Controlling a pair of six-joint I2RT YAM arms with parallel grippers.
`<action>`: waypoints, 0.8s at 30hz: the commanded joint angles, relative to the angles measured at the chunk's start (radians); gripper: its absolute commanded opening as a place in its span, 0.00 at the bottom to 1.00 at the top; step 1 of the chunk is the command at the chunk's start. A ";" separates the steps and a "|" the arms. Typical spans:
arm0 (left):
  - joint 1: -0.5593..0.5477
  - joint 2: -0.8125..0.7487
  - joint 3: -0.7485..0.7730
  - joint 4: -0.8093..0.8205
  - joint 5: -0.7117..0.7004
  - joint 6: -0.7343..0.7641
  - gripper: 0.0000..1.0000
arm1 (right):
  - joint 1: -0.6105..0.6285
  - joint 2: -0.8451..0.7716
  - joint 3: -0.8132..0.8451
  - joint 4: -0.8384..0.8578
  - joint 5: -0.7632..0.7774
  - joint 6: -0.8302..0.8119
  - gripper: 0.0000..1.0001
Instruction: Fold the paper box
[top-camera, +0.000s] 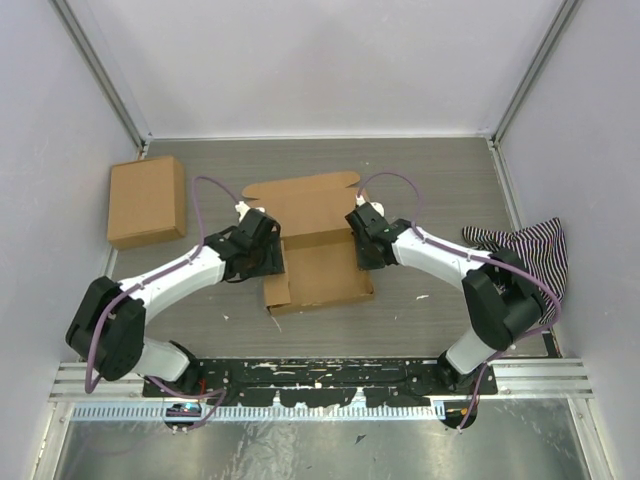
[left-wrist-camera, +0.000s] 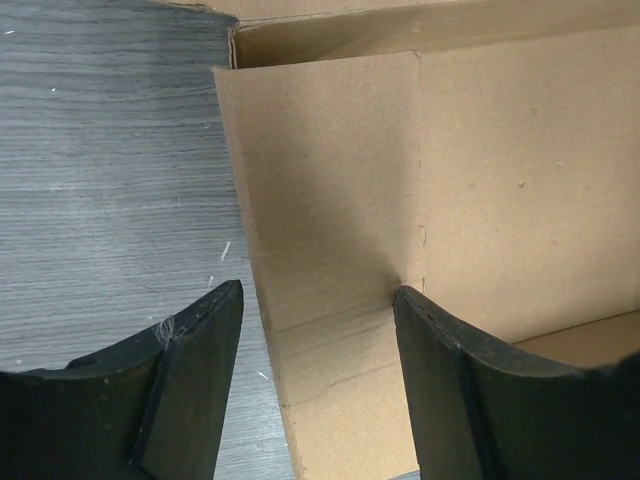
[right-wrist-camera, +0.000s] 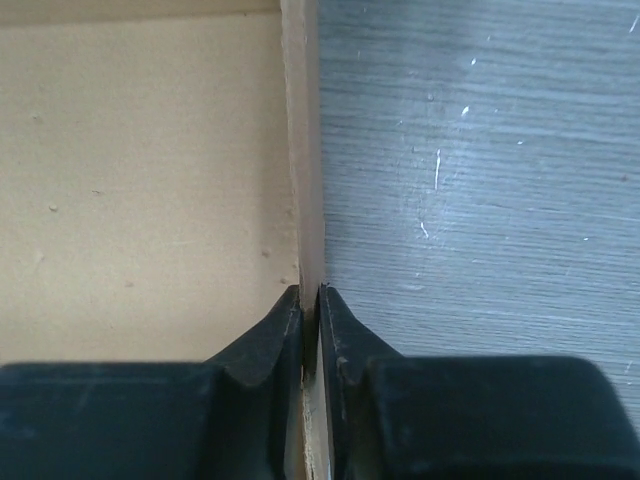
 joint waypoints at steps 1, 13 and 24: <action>0.001 -0.036 -0.014 0.015 0.003 -0.002 0.68 | 0.002 -0.038 -0.011 0.040 -0.022 0.041 0.16; -0.001 0.140 0.080 -0.088 -0.124 0.062 0.55 | 0.003 -0.117 -0.080 0.052 -0.053 0.101 0.09; -0.135 0.300 0.212 -0.313 -0.498 0.044 0.00 | 0.040 -0.126 -0.076 0.057 -0.060 0.139 0.09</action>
